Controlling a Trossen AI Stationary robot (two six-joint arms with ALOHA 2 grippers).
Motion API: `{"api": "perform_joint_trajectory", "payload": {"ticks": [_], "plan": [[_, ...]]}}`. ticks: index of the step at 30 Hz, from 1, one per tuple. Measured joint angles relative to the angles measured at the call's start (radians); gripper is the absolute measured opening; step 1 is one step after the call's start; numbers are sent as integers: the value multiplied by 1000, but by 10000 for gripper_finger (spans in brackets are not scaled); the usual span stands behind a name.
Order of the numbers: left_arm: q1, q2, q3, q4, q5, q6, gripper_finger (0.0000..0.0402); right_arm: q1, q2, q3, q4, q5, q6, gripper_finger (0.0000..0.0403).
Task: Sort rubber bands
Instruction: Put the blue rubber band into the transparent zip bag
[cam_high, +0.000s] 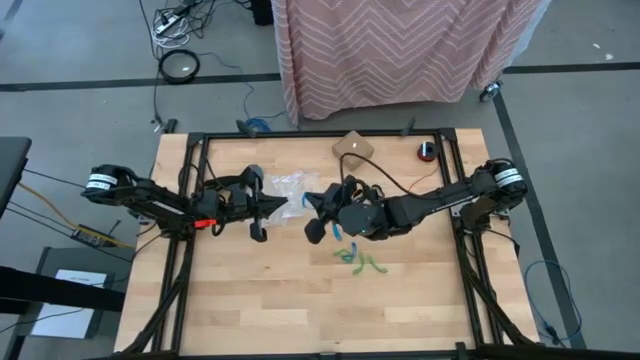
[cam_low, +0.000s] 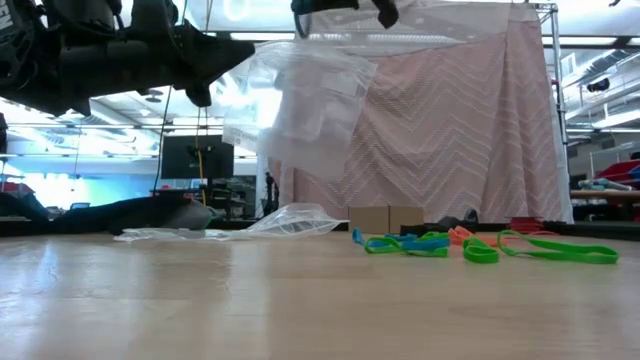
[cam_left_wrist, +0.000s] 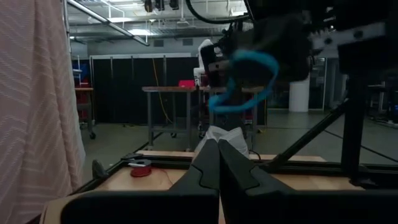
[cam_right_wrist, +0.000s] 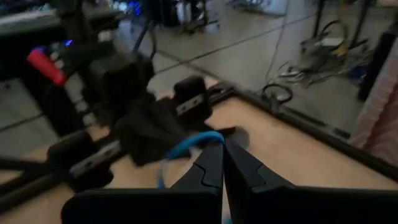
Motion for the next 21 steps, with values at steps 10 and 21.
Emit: {"api": "perform_joint_trajectory", "payload": {"ticks": [10, 21], "plan": [[0, 0, 0, -1, 37, -9, 1, -23, 3, 0, -42, -62, 49, 0], [0, 0, 0, -1, 61, -10, 1, -31, 4, 0, -119, -108, 102, 0]]}}
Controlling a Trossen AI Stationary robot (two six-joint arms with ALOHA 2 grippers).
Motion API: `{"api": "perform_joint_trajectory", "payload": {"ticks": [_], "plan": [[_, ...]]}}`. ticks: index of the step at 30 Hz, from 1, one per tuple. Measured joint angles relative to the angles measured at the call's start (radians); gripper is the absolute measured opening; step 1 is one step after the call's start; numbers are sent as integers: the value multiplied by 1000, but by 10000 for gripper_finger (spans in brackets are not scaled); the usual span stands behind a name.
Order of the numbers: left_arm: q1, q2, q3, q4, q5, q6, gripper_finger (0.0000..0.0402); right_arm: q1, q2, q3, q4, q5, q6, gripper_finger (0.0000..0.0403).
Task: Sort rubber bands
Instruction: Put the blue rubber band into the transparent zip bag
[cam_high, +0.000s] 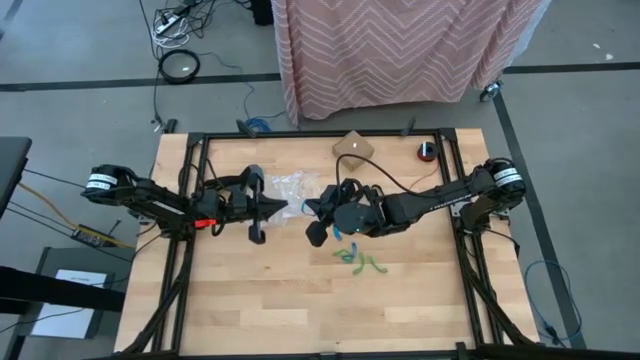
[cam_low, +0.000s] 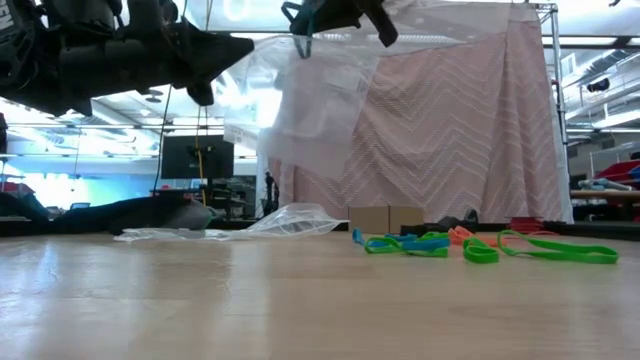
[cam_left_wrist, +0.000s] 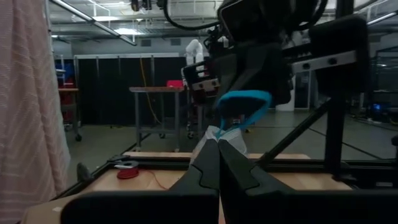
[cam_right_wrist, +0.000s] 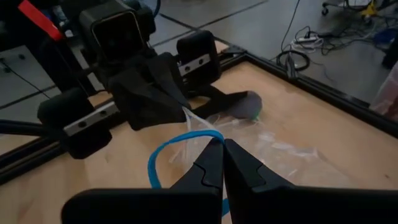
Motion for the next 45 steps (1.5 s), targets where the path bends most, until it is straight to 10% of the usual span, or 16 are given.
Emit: {"api": "perform_joint_trajectory", "payload": {"ticks": [45], "plan": [[0, 0, 51, 0, 15, -33, 1, -136, 1, 0, -33, -505, 4, 0]]}}
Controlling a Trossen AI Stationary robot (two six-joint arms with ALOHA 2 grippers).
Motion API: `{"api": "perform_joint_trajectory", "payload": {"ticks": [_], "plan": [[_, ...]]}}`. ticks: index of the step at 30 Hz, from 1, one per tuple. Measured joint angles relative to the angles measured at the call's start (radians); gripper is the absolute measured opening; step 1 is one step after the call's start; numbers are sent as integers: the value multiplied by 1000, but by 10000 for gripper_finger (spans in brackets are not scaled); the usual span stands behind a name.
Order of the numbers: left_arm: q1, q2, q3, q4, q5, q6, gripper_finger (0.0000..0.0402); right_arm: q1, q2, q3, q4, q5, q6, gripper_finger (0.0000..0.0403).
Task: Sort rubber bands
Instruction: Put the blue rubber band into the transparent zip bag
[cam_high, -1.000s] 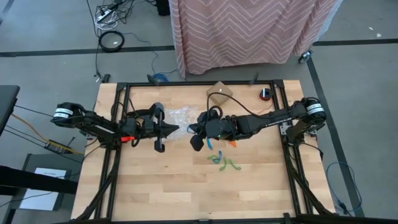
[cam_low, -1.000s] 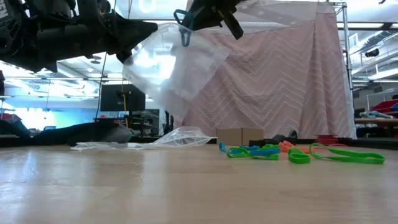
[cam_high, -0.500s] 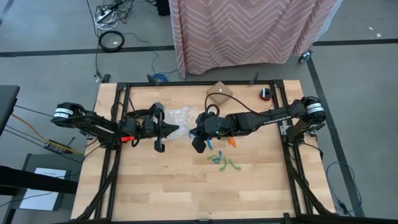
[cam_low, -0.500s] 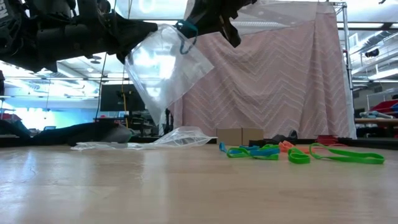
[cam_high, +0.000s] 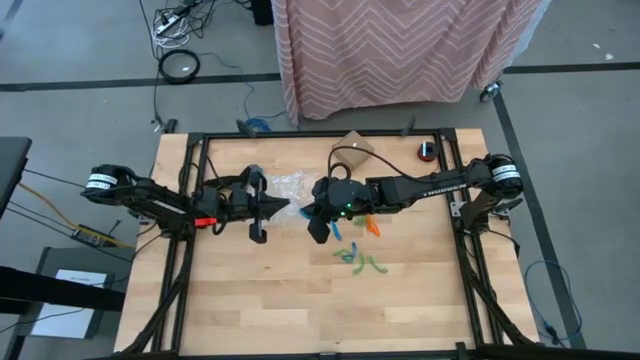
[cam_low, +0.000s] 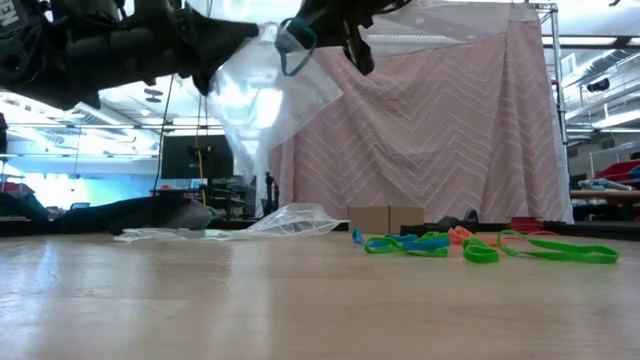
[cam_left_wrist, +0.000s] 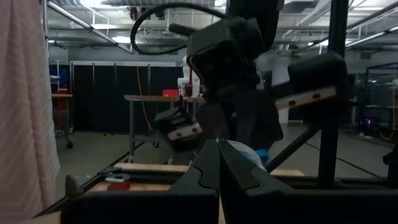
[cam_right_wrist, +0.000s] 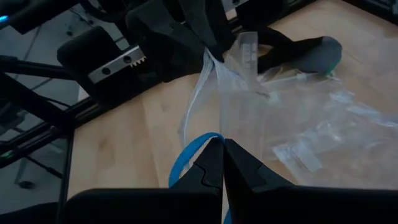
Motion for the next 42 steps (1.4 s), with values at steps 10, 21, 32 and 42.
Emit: {"api": "perform_joint_trajectory", "payload": {"ticks": [10, 21, 32, 42], "plan": [[0, 0, 67, -117, 39, -25, 1, -9, -2, 0, 32, -24, -45, 0], [0, 0, 107, -174, 15, 8, 1, -16, -7, 0, 60, -195, -62, 0], [0, 0, 108, -182, 3, 23, 1, -16, -1, 0, 68, -223, -48, 0], [2, 0, 107, -111, -8, 36, 1, 35, -7, 0, 119, -115, -74, 0]]}}
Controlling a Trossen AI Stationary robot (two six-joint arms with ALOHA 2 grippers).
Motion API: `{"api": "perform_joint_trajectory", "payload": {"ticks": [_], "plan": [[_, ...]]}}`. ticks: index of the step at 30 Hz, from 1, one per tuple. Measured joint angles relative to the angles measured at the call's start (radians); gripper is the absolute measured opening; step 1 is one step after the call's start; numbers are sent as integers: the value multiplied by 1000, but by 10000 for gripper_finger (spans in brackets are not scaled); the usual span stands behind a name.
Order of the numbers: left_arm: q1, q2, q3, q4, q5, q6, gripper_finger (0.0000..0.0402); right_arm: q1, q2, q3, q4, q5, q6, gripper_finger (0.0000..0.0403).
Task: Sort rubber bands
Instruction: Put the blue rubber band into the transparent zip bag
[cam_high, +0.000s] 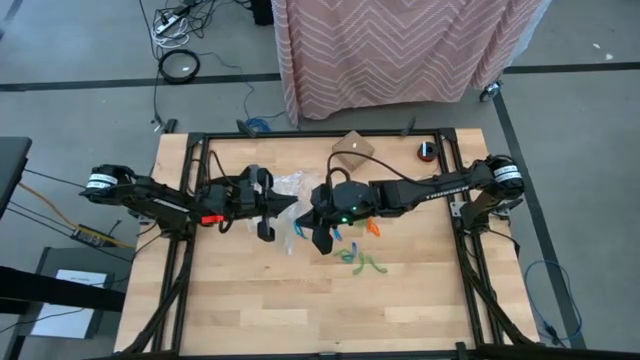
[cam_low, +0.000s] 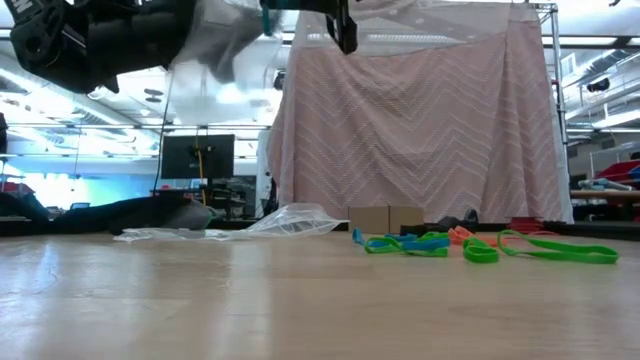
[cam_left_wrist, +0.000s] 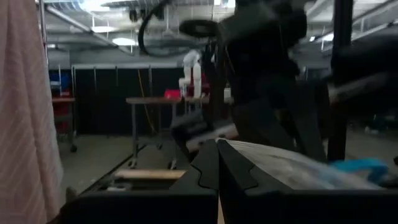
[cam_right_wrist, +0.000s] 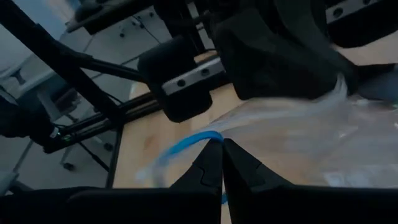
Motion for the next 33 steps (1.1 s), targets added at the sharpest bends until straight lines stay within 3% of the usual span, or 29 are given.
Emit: {"api": "perform_joint_trajectory", "payload": {"ticks": [4, 11, 22, 28, 33], "plan": [[0, 0, 0, -13, -9, 10, 1, 9, -4, 0, 18, 12, 3, 0], [0, 0, -2, -46, -93, 26, 1, 65, -50, 0, 70, 163, -76, 0], [0, -1, -2, 135, 17, -58, 1, 170, -77, 0, 119, 496, -266, 0], [0, 0, -2, 127, 17, -57, 1, 189, -110, 0, 220, 512, -397, 0], [0, 13, -2, 137, 38, -55, 0, 189, -135, 1, 186, 513, -415, 0]]}}
